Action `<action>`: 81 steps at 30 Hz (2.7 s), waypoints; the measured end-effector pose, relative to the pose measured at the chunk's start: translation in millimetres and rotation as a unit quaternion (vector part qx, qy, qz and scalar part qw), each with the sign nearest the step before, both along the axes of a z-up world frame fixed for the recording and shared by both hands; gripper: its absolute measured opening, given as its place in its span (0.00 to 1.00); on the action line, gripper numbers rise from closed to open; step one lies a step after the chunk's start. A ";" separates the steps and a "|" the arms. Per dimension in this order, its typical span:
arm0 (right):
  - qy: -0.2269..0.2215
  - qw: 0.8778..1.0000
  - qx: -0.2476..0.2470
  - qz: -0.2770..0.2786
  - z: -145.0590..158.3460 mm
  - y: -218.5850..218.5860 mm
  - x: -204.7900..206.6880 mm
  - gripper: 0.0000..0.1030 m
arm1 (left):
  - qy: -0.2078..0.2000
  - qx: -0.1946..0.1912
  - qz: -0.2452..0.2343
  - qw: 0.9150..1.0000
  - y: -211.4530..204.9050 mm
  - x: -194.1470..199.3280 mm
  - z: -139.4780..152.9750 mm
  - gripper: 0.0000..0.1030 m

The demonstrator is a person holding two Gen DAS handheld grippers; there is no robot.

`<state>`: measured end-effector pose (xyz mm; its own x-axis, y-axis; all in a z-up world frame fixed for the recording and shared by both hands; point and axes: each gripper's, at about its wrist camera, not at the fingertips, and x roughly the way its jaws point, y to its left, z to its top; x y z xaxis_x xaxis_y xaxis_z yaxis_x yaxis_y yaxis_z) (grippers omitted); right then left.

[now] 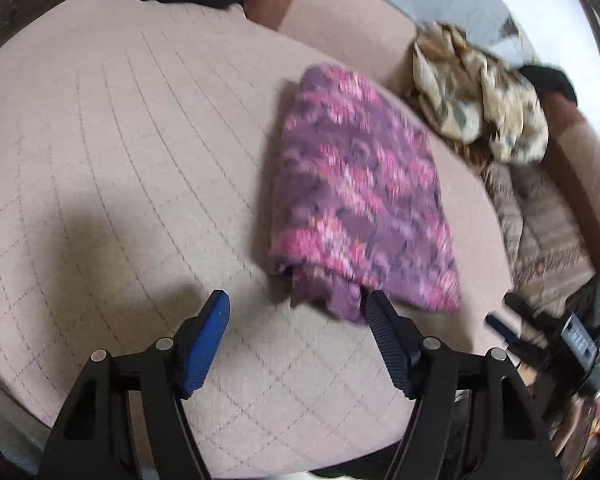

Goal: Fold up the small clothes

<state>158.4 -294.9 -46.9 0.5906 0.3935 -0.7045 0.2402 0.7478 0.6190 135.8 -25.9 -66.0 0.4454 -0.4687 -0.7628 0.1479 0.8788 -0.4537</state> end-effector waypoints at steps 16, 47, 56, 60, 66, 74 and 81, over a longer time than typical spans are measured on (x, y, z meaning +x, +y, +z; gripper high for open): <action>0.068 0.994 -0.026 0.084 -44.0 39.9 71.4 0.31 | 0.043 -0.022 0.008 0.999 -15.6 61.6 -26.4 0.39; 0.036 0.998 -0.008 0.043 -29.6 12.8 43.9 0.10 | -0.040 0.004 -0.009 0.999 -20.2 9.5 20.2 0.11; 0.083 0.995 -0.026 0.047 -46.1 15.6 55.4 0.12 | -0.039 0.104 -0.026 0.993 -46.3 10.3 -5.4 0.11; 0.064 0.998 -0.004 0.026 -39.1 6.1 44.6 0.12 | -0.034 0.080 -0.025 0.996 -37.5 7.7 -0.4 0.11; 0.081 0.996 0.004 0.026 -51.7 7.6 46.9 0.12 | -0.033 0.101 -0.031 0.994 -42.8 8.3 -16.4 0.11; 0.072 0.997 0.009 -0.015 -50.1 2.1 22.4 0.38 | -0.032 0.096 -0.011 0.995 -31.0 -0.4 -13.5 0.17; 0.061 0.998 0.002 -0.027 -41.8 14.6 0.7 0.69 | -0.045 0.118 -0.001 0.992 -21.8 -24.2 -1.5 0.23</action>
<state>159.1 -280.3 -88.7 0.5208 0.3670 -0.7708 0.3542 0.7287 0.5862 111.6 -47.7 -67.5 0.5155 -0.2818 -0.8092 0.1791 0.9590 -0.2198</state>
